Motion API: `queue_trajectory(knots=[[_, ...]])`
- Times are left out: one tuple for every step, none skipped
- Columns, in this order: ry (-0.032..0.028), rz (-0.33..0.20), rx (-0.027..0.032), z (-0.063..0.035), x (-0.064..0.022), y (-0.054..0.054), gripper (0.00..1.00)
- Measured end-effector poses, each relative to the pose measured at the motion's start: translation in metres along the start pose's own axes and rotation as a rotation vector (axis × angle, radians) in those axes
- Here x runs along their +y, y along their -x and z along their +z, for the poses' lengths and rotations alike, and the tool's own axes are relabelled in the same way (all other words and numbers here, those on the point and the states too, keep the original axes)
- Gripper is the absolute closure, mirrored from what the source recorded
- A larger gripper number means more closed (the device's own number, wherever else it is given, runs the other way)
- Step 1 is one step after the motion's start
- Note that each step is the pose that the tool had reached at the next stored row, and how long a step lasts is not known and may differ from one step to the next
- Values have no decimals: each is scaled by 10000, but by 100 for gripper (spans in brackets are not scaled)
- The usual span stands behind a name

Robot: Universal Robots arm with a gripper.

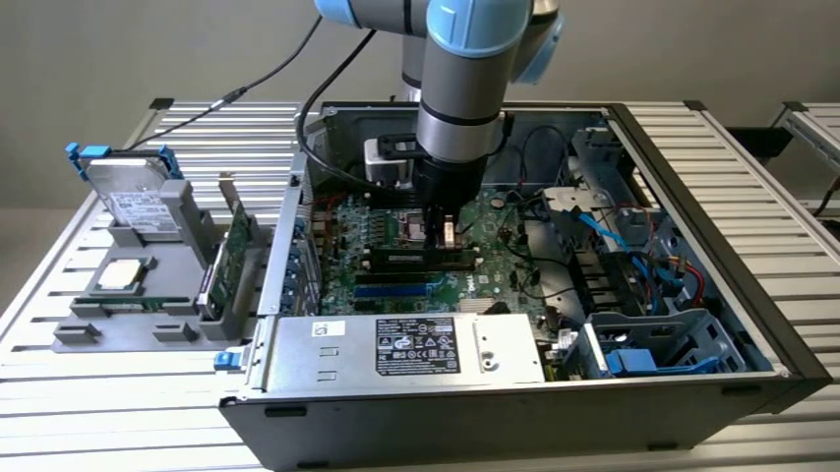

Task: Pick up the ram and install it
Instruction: 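Insert the ram into the slot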

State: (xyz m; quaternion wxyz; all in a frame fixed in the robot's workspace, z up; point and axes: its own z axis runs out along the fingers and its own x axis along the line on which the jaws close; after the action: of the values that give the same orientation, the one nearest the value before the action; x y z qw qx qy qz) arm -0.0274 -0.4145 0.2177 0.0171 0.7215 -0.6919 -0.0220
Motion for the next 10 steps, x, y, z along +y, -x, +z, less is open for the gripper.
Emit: queue_trajectory(knots=[[-2,0,-3,5,-1,1,85],[-2,0,-2,9,-1,0,85],[-2,0,-1,13,-1,0,85],[-1,0,-1,16,-1,0,85],[-1,0,0,20,-1,0,85],[1,0,2,22,-1,-1,85],[1,0,1,23,-1,0,85],[1,1,1,24,-1,0,85],[0,1,-1,25,-1,1,85],[0,1,-2,24,-1,2,85]])
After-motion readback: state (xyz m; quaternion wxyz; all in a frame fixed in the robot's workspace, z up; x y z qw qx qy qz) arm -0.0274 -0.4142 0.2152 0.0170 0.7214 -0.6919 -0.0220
